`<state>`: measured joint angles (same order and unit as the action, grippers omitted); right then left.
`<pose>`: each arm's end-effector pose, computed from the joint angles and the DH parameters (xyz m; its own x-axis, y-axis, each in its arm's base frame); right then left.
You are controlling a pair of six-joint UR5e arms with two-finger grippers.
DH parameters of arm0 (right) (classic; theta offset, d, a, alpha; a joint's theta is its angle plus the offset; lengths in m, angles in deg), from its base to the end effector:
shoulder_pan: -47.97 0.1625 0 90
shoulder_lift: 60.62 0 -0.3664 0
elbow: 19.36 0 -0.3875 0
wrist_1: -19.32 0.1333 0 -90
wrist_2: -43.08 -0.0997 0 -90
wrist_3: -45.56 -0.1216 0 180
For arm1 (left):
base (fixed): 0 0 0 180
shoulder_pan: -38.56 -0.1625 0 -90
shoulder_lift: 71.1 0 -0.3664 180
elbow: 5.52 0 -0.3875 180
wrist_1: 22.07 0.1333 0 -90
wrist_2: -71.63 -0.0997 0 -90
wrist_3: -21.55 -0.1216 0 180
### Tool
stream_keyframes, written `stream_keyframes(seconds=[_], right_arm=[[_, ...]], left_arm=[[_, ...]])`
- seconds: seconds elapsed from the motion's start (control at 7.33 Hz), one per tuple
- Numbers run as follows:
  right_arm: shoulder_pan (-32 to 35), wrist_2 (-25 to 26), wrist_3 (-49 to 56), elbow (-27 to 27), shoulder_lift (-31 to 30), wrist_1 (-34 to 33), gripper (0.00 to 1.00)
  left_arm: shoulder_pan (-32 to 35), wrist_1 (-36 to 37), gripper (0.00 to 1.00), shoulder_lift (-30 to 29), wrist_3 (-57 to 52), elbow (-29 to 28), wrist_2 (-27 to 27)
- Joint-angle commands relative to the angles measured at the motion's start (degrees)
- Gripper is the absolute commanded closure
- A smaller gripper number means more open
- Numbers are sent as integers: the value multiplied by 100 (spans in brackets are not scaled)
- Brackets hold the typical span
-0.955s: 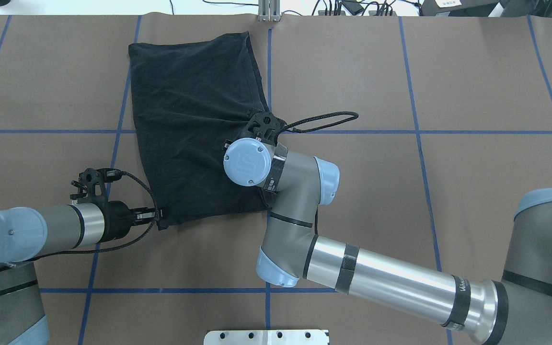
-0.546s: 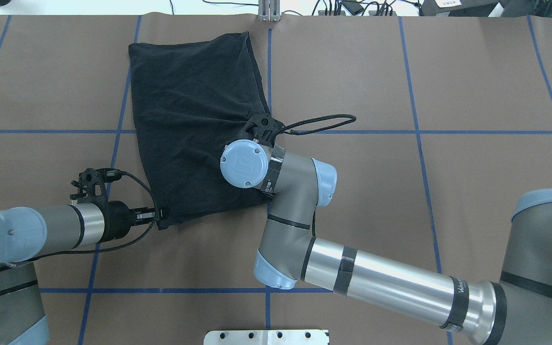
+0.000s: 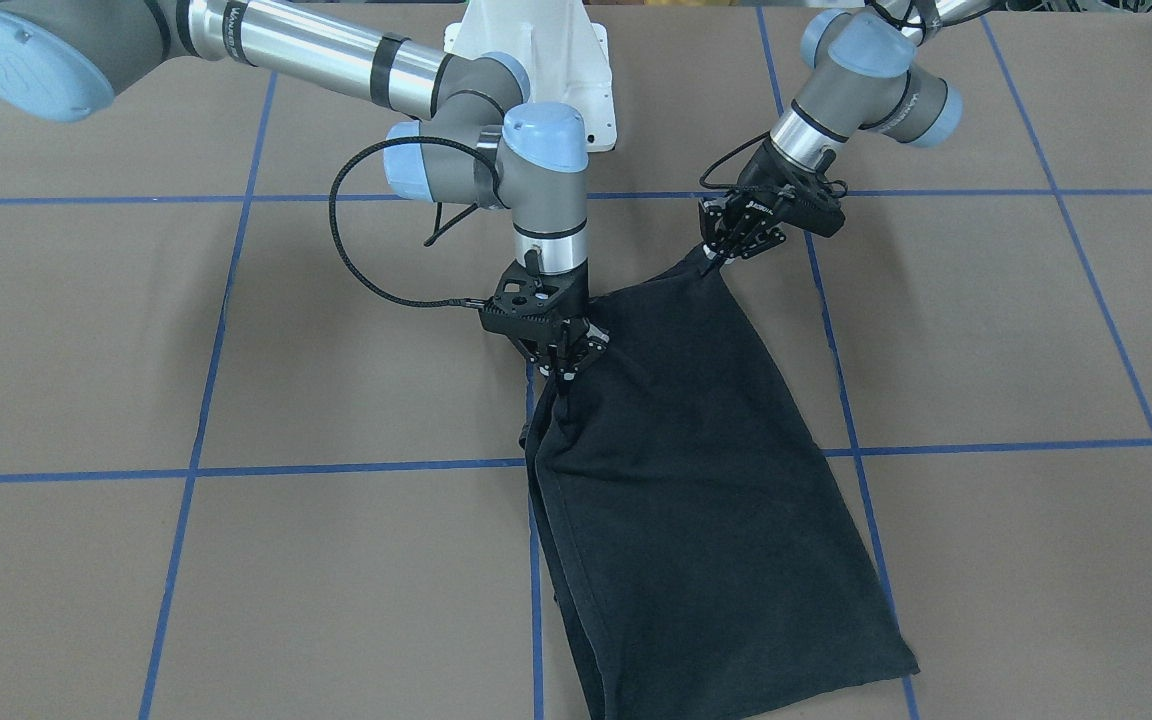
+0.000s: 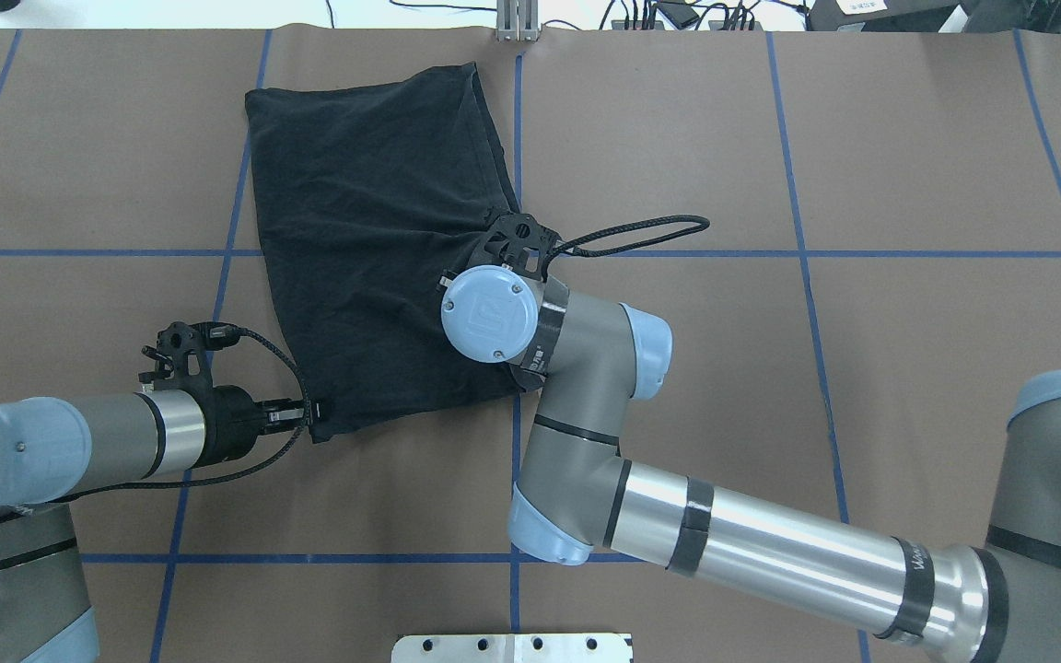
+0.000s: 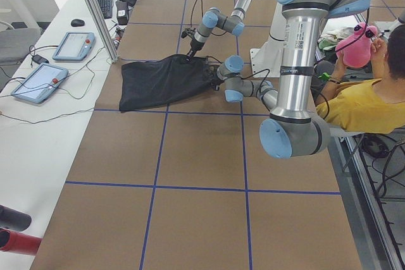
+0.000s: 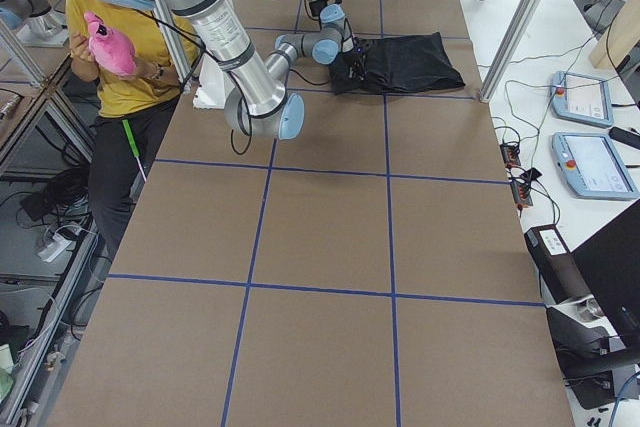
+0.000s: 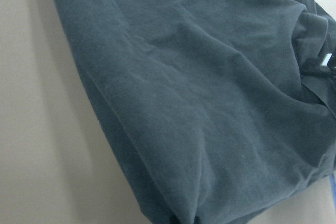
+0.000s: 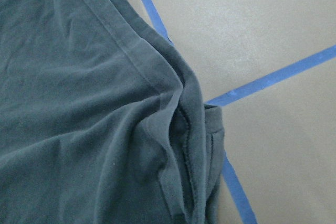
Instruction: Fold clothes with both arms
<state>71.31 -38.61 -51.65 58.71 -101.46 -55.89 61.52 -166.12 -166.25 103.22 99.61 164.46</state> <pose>-0.6214 -0.4325 0.1631 0.4982 0.3502 0.7932 -0.5636 0.8260 -0.0107 0.4478 -0.3280 0.3299 0.2962 0.0317 -0.9546 0.3062 0.9436 0.1263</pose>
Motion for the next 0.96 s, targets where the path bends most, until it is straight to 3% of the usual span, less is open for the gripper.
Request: stream_keyframes(seconds=[0.0, 0.14, 0.27, 0.82], right_arm=[[-284, 47, -8, 1614, -807, -858, 100], [-652, 170, -60, 2406, -1150, -1403, 100], [-986, 571, -70, 2849, -1449, -1565, 100], [-1288, 777, -149, 3003, -1883, -1532, 100]], left_arm=[[-2, 0, 100, 6, -2, 113, 16], [-2, -9, 100, 32, -2, 174, 33], [-2, -9, 100, 50, -2, 245, 86], [-124, -9, 100, 58, 7, 473, 130]])
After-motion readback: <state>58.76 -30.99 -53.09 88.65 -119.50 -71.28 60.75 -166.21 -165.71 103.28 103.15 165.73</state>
